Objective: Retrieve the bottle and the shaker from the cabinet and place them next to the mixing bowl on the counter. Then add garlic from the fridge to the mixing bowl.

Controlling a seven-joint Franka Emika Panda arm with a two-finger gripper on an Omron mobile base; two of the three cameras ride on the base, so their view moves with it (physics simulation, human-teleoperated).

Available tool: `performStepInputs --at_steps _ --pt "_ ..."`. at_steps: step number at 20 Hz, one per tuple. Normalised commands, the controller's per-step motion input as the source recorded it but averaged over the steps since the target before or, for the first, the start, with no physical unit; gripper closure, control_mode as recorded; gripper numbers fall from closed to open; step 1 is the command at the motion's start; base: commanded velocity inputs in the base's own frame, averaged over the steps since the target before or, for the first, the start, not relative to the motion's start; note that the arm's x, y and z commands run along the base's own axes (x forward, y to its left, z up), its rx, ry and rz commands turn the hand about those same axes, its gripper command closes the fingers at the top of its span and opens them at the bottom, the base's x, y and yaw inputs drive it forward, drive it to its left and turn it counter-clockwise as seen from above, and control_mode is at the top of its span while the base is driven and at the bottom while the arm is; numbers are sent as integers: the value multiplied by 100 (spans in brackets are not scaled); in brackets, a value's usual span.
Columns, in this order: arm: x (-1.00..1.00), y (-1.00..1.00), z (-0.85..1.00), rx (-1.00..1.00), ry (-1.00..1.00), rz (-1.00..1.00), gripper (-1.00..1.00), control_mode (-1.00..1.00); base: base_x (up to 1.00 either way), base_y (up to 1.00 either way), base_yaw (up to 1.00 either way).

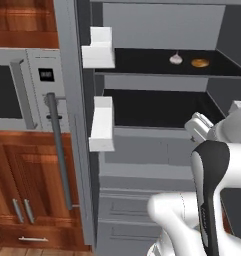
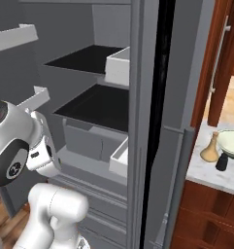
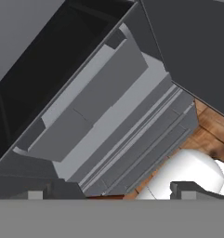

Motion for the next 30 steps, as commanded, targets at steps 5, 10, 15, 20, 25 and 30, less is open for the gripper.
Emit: performStepInputs --at_steps 5,10,15,20,25,30 --pt "0 0 0 0 0 0 -100 100 36 -12 0" --pt "0 0 0 0 0 0 -100 100 32 -5 -4" --pt "0 0 0 0 0 0 -100 100 24 -6 -8" --pt "0 0 0 0 0 0 -100 100 29 0 -12" --pt "0 0 0 0 0 0 -100 100 42 0 -13" --pt "0 0 0 0 0 0 -100 100 23 0 -14"
